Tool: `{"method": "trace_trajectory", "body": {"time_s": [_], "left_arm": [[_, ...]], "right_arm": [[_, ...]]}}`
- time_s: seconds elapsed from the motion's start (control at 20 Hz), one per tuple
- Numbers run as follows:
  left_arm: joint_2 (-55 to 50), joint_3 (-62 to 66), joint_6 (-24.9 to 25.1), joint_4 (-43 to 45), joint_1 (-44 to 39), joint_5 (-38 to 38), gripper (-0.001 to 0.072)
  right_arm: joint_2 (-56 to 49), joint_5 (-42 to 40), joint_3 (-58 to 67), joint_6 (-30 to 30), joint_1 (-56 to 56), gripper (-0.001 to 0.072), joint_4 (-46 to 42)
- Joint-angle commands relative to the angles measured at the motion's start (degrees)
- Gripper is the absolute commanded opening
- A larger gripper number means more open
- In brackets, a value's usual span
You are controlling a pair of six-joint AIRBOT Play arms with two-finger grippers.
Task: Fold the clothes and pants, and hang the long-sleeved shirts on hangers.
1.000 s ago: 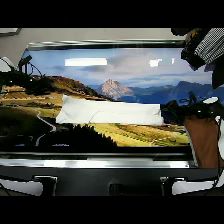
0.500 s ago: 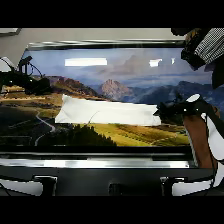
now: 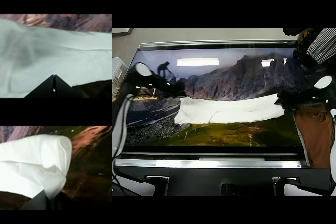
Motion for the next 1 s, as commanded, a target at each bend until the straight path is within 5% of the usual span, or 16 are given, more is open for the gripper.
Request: {"method": "trace_trajectory", "body": {"time_s": [0.0,0.3,0.7,0.95], "left_arm": [[-5.90,-0.81,-1.03,-13.33,-10.43,8.17,0.0018],[-13.27,-0.76,-0.85,-25.64,-27.06,23.04,0.0018],[-18.53,-0.74,-2.56,-39.06,-37.09,40.19,0.0017],[-18.78,-0.74,-2.54,-40.24,-38.58,41.46,0.0018]], "right_arm": [[2.10,8.52,8.02,4.63,0.07,0.0031,-5.25],[2.71,14.38,17.90,8.63,0.09,0.0032,-5.35],[6.14,14.43,19.52,9.31,0.09,0.0032,-4.46],[6.38,15.58,19.52,9.27,0.09,0.0032,-4.42]]}}
